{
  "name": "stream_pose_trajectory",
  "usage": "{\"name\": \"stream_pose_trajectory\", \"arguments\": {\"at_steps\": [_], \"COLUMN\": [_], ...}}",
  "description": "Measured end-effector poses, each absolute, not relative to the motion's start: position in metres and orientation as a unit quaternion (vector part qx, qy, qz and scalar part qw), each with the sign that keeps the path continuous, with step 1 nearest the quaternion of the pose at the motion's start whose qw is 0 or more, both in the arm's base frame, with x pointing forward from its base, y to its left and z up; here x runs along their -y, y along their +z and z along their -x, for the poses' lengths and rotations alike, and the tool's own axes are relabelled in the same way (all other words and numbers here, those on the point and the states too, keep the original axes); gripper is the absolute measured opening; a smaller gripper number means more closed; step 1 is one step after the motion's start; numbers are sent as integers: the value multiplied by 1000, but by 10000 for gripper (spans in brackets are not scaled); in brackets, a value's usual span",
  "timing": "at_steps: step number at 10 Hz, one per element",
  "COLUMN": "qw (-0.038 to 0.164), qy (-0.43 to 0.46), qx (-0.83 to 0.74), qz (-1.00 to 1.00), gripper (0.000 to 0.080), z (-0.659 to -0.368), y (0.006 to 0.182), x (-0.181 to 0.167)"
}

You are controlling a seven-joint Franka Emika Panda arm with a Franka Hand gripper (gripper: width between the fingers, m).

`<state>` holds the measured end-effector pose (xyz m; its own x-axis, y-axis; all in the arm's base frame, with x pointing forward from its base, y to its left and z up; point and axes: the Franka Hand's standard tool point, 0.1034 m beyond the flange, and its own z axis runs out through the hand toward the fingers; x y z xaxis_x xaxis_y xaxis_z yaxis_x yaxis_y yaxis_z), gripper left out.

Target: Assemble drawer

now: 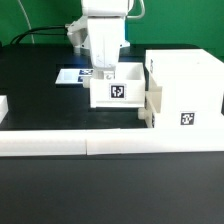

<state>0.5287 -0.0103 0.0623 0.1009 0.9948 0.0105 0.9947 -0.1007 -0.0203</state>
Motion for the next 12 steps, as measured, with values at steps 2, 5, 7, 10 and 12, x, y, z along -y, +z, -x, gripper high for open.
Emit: {"name": "stream_pose_trajectory", "arguments": {"at_steps": [2, 5, 7, 10, 12], "qw": [9, 7, 8, 6, 7], "qy": [4, 3, 4, 10, 17], "qx": [677, 674, 674, 695, 701], "qz": [736, 739, 739, 719, 713], "gripper": [44, 44, 44, 44, 44], "z": [-542, -545, -544, -540, -542], "y": [64, 64, 64, 60, 62], "x": [8, 9, 9, 4, 0]}}
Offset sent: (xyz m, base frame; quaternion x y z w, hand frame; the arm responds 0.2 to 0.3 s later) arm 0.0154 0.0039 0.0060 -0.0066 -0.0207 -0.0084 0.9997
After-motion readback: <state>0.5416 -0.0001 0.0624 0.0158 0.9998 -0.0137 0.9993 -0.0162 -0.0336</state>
